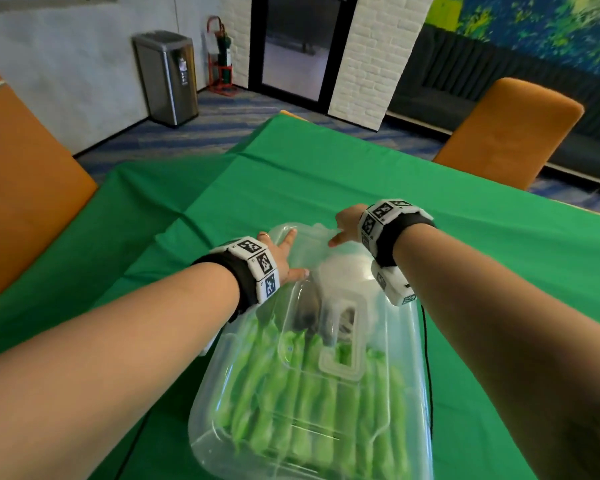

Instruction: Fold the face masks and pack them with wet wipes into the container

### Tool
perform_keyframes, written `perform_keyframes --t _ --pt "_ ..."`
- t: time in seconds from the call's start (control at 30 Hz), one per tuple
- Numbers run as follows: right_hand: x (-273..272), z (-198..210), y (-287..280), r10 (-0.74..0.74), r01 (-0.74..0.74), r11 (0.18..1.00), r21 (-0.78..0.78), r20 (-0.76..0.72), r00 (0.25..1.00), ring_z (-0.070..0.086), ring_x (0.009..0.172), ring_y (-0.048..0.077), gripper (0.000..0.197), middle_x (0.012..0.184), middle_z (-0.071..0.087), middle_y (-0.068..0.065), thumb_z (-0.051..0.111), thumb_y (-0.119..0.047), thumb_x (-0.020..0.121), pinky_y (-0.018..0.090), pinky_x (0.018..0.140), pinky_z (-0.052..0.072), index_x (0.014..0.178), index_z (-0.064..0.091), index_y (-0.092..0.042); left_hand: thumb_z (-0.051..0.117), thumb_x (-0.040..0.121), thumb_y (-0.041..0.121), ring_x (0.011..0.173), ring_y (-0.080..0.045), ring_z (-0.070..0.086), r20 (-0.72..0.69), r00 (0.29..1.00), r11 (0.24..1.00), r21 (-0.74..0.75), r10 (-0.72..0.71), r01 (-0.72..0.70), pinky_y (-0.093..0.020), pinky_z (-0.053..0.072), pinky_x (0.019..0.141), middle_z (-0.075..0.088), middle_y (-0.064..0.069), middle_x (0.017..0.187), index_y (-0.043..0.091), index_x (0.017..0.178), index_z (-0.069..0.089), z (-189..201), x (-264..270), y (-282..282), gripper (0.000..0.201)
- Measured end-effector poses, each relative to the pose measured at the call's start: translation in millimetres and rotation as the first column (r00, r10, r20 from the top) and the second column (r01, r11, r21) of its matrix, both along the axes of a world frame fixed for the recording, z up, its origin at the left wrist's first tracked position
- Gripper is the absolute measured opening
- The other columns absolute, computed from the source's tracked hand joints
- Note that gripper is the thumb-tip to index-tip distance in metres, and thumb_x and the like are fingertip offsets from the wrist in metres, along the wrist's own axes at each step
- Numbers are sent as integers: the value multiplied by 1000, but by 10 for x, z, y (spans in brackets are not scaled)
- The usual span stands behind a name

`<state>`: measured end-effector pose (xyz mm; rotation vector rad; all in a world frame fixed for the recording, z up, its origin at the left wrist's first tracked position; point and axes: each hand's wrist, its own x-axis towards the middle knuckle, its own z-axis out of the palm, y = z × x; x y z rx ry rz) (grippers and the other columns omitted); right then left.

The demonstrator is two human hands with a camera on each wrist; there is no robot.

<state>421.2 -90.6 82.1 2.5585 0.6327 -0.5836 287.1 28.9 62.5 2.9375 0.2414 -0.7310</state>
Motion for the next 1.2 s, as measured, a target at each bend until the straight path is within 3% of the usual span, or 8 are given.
perform_keyframes --t 0.3,0.4,0.47,0.6,0.73,0.97,1.1,1.2 --pt "-765 251 -366 -98 96 970 224 0 995 42 128 30 54 140 44 15 44 -36 96 31 100 35 139 35 -4 32 92 60 127 -41 43 81 997 991 -133 20 -9 -41 37 102 21 -34 148 18 146 -22 62 -254 94 86" --pt "-1186 303 -714 -186 190 932 310 -42 982 39 129 32 57 143 37 19 45 -31 96 33 101 34 142 25 -6 31 100 44 91 -30 62 93 995 987 -164 19 -4 -30 45 70 60 -23 112 9 146 -19 71 -533 146 77" --pt "-1454 265 -965 -289 300 889 345 -85 953 46 123 35 63 140 39 24 46 -29 96 35 99 37 145 15 -7 30 101 37 77 -24 59 64 997 988 -153 36 -26 -28 42 61 62 -16 94 7 147 -15 86 -769 152 71" --pt "-1965 78 -1273 -434 552 721 419 -349 831 62 73 35 81 129 49 30 47 -25 96 37 70 53 146 -17 -16 31 102 32 115 -32 54 20 998 988 -139 66 -62 -35 43 92 49 -25 132 7 149 -8 62 -1143 154 66" --pt "-2154 -38 -1360 -448 599 550 582 -400 800 55 54 20 80 131 46 28 47 -22 96 25 38 49 146 -14 -20 35 101 29 122 -36 49 22 994 976 -191 110 -104 -38 41 99 42 -27 139 8 150 -5 87 -1233 122 66" --pt "-2222 2 -1317 -439 607 497 620 -424 792 62 74 27 77 142 38 23 47 -25 96 28 51 50 147 -11 -15 33 102 29 119 -37 51 34 993 987 -118 115 -110 -36 42 91 43 -30 137 10 150 -4 204 -1240 99 64" --pt "-2231 -11 -1285 -444 615 493 616 -429 786 57 59 18 79 141 38 24 47 -26 96 24 45 50 147 -12 -16 32 103 28 121 -39 48 38 991 988 -89 131 -127 -38 40 94 41 -31 137 8 149 -5 183 -1177 109 63" --pt "-2286 85 -1278 -464 663 477 577 -476 747 65 76 30 82 142 37 25 51 -24 94 38 63 57 147 -12 -20 32 103 29 123 -39 47 22 992 989 -76 127 -125 -39 40 95 40 -30 139 9 150 -5 159 -1196 122 63"
